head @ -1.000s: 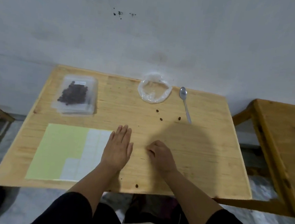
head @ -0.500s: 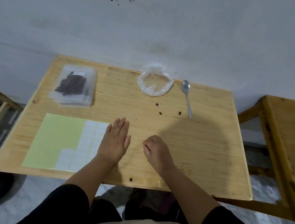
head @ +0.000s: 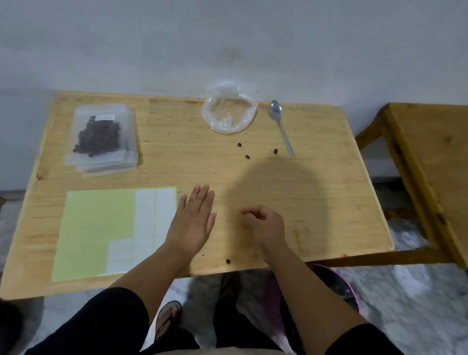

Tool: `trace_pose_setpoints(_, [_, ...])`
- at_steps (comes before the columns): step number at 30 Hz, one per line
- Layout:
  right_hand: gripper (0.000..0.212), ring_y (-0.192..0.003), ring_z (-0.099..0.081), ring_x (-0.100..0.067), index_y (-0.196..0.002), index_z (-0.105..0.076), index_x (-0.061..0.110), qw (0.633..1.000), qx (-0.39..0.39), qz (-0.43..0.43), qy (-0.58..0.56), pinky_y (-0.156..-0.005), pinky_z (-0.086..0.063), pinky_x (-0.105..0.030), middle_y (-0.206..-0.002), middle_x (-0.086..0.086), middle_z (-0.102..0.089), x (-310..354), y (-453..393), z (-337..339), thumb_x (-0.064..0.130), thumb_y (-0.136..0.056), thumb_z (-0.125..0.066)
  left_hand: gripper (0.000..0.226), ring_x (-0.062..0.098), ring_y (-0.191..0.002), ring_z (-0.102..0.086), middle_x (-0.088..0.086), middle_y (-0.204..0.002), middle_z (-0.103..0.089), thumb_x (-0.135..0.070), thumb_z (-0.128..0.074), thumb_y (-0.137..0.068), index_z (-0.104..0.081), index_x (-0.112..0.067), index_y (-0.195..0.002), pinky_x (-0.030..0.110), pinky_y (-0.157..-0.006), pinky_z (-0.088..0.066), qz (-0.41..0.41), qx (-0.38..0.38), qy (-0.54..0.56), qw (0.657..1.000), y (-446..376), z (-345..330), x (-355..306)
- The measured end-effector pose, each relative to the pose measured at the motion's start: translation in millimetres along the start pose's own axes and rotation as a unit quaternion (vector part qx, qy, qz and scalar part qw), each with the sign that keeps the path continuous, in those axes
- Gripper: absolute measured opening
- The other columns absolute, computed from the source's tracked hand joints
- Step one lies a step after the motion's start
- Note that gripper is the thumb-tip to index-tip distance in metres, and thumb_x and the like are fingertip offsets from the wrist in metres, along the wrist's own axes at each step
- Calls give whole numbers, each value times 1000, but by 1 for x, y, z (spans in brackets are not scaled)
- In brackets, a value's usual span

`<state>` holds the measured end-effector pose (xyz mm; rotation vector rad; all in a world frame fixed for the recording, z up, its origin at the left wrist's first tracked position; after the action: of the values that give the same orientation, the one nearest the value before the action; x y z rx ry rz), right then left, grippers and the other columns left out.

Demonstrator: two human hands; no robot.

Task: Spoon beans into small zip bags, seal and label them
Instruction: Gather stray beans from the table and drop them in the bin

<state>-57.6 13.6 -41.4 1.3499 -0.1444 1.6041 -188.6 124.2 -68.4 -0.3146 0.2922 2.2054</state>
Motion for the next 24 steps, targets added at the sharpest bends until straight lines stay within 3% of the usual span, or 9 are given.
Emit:
trace_pose_setpoints(2, [21,-69,-53,-8,-75,-70,17,986,-8,-71,-150,-58,-45,-15,-75,1,-63,-8,13,0,6,-84,-56,52,25,-147,-7,10,-158,-16,-29,-30,-102,-22,-7,-149,42,-118,-3,-35,4,11,999,10,0,-3])
trace_pose_setpoints(5, [28,-65,-49,-13,-71,-61,3,918,-13,-123,-377,-54,-43,-19,-74,-8,-58,-13,29,-4,-3,-89,-41,51,29,-145,-14,13,-155,-23,-25,-38,-100,-28,-4,-146,44,-117,-9,-73,11,17,997,19,-1,-4])
trace_pose_setpoints(8, [28,-57,-44,-15,-69,-56,2,891,-27,-143,-429,-49,-37,-22,-68,-10,-54,-21,49,-8,0,-91,-38,51,29,-145,-14,14,-155,-23,-25,-38,-100,-28,-4,-146,44,-117,-8,-90,18,17,996,23,-4,-1])
trace_pose_setpoints(11, [25,-52,-40,-10,-76,-64,7,937,-27,-129,-324,-49,-32,-23,-63,-2,-46,-32,64,-8,11,-92,-46,51,27,-146,-12,12,-156,-22,-25,-38,-99,-28,-6,-146,42,-117,-6,-91,20,32,995,25,-5,0])
trace_pose_setpoints(14, [14,-62,-49,-4,-91,-73,15,994,-52,-47,-78,-60,-42,-21,-68,9,-56,-36,72,-2,22,-88,-62,52,26,-146,-12,11,-155,-23,-26,-38,-99,-27,-7,-146,43,-117,-7,-87,17,31,996,24,-7,2])
trace_pose_setpoints(16, [16,-62,-47,-2,-96,-74,17,999,-35,6,7,-62,-41,-18,-66,12,-53,-38,78,-4,25,-83,-69,53,25,-146,-11,11,-156,-22,-28,-37,-99,-26,-8,-147,42,-118,-6,-85,18,27,996,23,-8,3])
trace_pose_setpoints(22, [29,-71,-49,3,-102,-73,12,996,-28,57,67,-66,-38,-2,-81,9,-54,-39,84,-12,16,-74,-78,53,24,-146,-9,10,-156,-21,-28,-37,-99,-26,-7,-147,41,-118,-5,-87,12,41,995,25,-5,2])
trace_pose_setpoints(24, [27,-75,-50,4,-100,-74,11,993,-28,64,92,-70,-39,-2,-83,9,-55,-38,84,-14,16,-74,-78,53,23,-146,-8,10,-156,-20,-28,-37,-99,-26,-7,-147,40,-118,-4,-87,12,47,995,24,-4,2])
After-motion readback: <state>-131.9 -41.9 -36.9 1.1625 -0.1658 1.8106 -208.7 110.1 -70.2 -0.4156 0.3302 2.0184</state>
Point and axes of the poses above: each hand's wrist, its own y-axis away from the middle knuckle, its own z-axis out of the back of the hand, x = y × z, the point moved 4 cm from there along -y, towards the middle knuckle
